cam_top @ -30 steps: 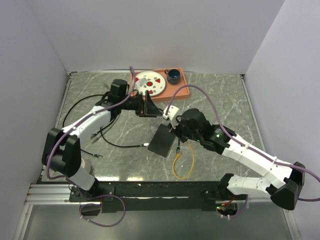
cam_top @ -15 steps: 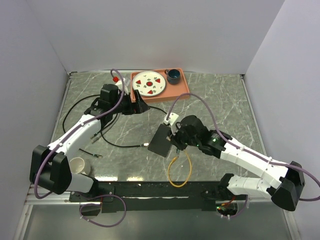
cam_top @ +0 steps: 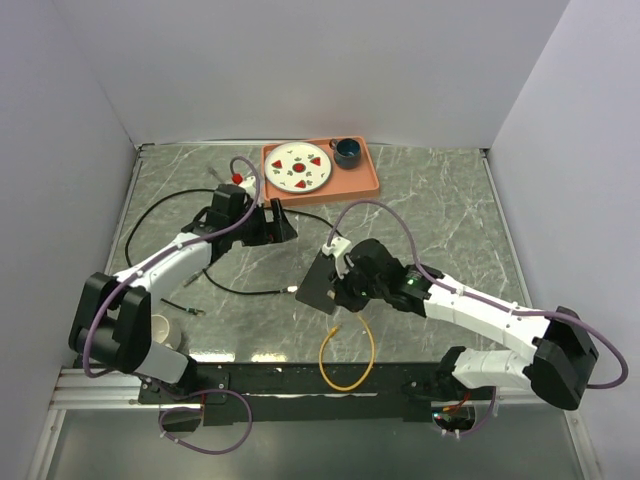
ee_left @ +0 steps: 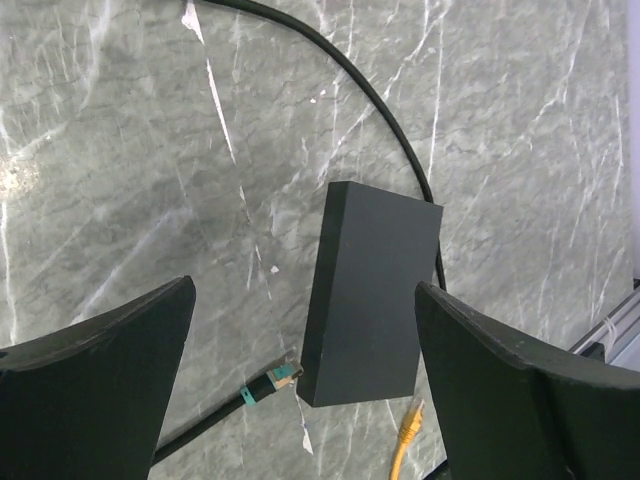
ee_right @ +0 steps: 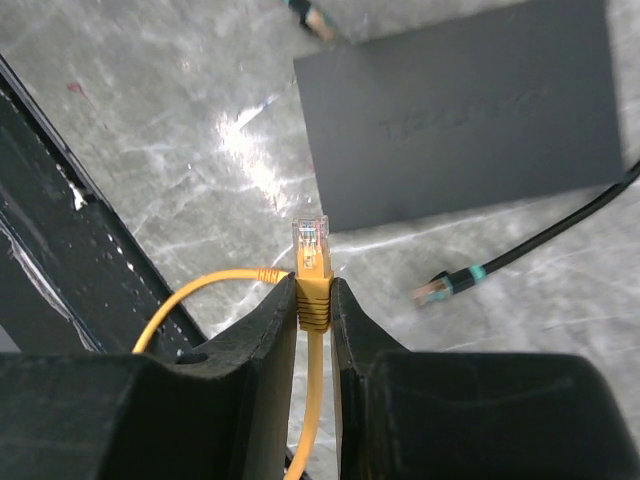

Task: Insert the plug into the switch port

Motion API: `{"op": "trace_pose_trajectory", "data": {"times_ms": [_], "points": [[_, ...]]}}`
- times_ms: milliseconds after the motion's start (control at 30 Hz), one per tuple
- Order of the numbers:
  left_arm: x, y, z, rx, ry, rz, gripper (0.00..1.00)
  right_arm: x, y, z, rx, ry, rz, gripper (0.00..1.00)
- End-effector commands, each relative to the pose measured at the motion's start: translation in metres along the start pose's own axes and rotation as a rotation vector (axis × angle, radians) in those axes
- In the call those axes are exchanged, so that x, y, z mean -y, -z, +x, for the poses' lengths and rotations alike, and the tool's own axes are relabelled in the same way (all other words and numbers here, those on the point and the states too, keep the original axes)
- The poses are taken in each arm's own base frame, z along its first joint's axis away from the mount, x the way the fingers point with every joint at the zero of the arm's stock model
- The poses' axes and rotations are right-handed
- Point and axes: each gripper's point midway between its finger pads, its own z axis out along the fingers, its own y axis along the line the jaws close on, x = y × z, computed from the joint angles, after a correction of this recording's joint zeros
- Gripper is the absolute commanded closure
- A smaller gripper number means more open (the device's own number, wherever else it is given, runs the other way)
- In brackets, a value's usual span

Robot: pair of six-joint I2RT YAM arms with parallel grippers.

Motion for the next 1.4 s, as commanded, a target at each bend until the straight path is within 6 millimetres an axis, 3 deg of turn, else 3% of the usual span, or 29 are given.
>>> {"op": "trace_pose_trajectory", "data": {"times_ms": [0,633,933,1133,1367], "points": [[0.010,-0.008,-0.008,0.027,-0.040,0.055,0.03,-0.006,-0.008,0.004,0.003,-0.060,-0.035,1.00],[0.016,-0.041,0.009,-0.051,-0.060,0.079,0.03,0.029,-0.031,0.057,-0.217,-0.219,0.146,1.00],[0.015,-0.046,0.013,-0.067,-0.062,0.080,0.03,0.039,-0.043,0.059,-0.266,-0.255,0.145,1.00],[0.015,-0.046,0.016,-0.075,-0.060,0.088,0.03,0.037,-0.050,0.034,-0.213,-0.236,0.116,1.00],[0.012,-0.040,0.018,-0.069,-0.064,0.076,0.02,0.024,-0.065,0.023,-0.198,-0.226,0.044,1.00]]}}
